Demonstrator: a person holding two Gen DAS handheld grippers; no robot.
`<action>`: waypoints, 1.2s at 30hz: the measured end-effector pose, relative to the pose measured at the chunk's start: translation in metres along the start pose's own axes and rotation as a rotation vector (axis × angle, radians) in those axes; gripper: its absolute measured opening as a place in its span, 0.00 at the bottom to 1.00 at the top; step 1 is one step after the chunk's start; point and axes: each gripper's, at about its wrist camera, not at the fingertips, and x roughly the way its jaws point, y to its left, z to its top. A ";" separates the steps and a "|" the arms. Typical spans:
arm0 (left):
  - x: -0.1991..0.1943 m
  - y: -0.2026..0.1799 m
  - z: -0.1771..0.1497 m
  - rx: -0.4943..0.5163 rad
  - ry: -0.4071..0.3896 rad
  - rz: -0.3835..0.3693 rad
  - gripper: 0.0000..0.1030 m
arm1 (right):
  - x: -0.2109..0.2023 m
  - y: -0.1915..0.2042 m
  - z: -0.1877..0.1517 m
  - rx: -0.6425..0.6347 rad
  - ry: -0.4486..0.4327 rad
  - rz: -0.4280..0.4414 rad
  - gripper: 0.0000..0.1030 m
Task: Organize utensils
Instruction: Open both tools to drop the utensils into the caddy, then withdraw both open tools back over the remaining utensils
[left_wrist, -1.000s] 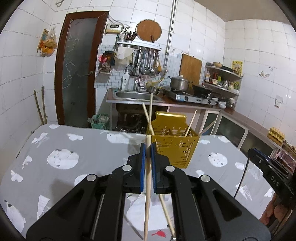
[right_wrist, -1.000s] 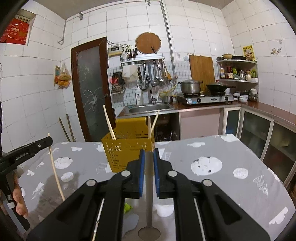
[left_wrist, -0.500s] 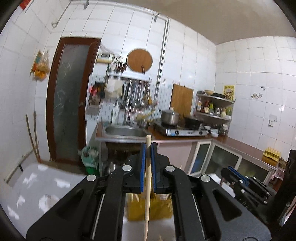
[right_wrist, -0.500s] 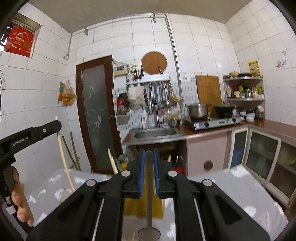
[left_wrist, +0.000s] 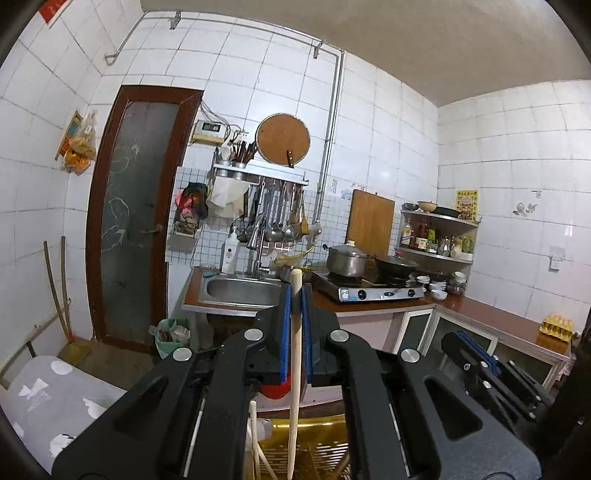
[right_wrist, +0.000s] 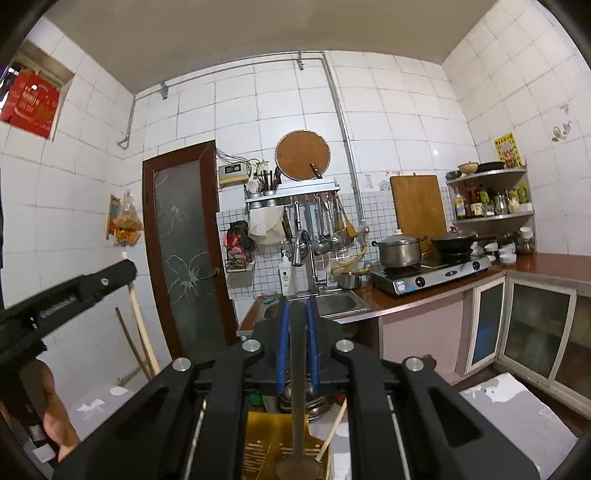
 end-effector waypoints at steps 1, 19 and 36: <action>0.005 0.001 -0.005 0.001 0.004 0.003 0.04 | 0.007 0.001 -0.006 -0.003 0.005 0.006 0.09; 0.042 0.032 -0.092 0.035 0.295 0.028 0.15 | 0.031 -0.017 -0.078 -0.013 0.258 -0.023 0.16; -0.114 0.075 -0.099 -0.047 0.372 0.032 0.95 | -0.104 -0.033 -0.086 0.002 0.371 -0.104 0.65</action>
